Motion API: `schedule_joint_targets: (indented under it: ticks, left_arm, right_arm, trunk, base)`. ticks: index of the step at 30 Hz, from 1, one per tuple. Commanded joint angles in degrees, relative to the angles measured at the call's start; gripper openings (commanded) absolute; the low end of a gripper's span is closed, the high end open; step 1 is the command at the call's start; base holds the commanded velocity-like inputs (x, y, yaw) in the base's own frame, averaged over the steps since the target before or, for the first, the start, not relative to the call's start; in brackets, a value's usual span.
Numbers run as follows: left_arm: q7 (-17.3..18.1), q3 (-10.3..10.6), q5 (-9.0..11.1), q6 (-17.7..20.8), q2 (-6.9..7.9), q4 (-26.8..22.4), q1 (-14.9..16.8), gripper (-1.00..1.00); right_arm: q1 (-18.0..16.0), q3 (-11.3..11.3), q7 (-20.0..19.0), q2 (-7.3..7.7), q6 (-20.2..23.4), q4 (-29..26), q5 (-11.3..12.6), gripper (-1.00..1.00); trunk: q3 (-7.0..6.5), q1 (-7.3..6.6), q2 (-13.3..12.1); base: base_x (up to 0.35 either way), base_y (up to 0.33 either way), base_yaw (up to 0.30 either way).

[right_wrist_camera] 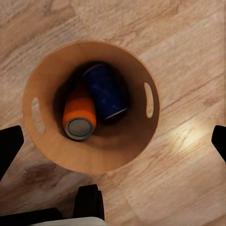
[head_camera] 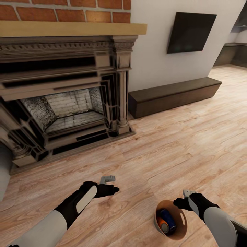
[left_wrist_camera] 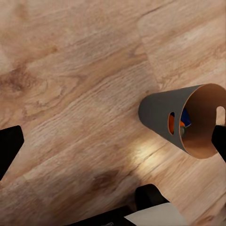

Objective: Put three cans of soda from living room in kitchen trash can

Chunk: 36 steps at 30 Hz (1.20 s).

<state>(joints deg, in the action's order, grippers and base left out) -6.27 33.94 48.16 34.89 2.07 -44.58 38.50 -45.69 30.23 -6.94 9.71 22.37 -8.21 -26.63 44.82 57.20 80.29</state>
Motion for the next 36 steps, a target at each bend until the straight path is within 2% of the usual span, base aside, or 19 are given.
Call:
schedule_joint_targets:
  ticks: [1, 5, 9, 22, 36]
  left_arm:
    - [0.0, 0.0, -0.9, 0.0, -0.07, 0.0, 0.0, 1.0]
    - [0.0, -0.1, -2.2, 0.0, -0.25, 0.0, 0.0, 1.0]
    - [-0.1, -0.1, -2.5, -0.1, -0.33, 0.0, 0.0, 1.0]
    - [-0.1, -0.1, -2.6, -0.1, -0.4, 0.1, 0.0, 1.0]
    - [-0.1, 0.0, -2.7, -0.1, -0.4, 1.3, 0.0, 1.0]
  right_arm:
    - [0.1, 0.0, 0.0, 0.0, 0.0, 0.0, 0.0, 1.0]
    - [0.3, 0.1, 0.0, 0.02, 0.0, 0.0, 0.1, 1.0]
    - [0.3, 0.1, 0.0, -0.04, -0.1, -0.1, 0.1, 1.0]
    - [0.4, 0.0, 0.1, -0.16, -2.2, -0.1, 0.1, 1.0]
    - [0.4, 0.0, 0.1, -0.35, -2.7, 0.0, 0.1, 1.0]
  trunk:
    - [-0.19, -0.23, -0.4]
    - [-0.9, -1.1, -2.0]
    - [-1.62, -1.98, -3.6]
    - [-4.08, -4.84, -8.8]
    - [-7.79, -7.91, -14.5]
  base:
    - [0.0, 0.0, 0.0]
    - [0.0, 0.0, 0.0]
    - [0.0, 0.0, 0.0]
    - [0.0, 0.0, 0.0]
    - [0.0, 0.0, 0.0]
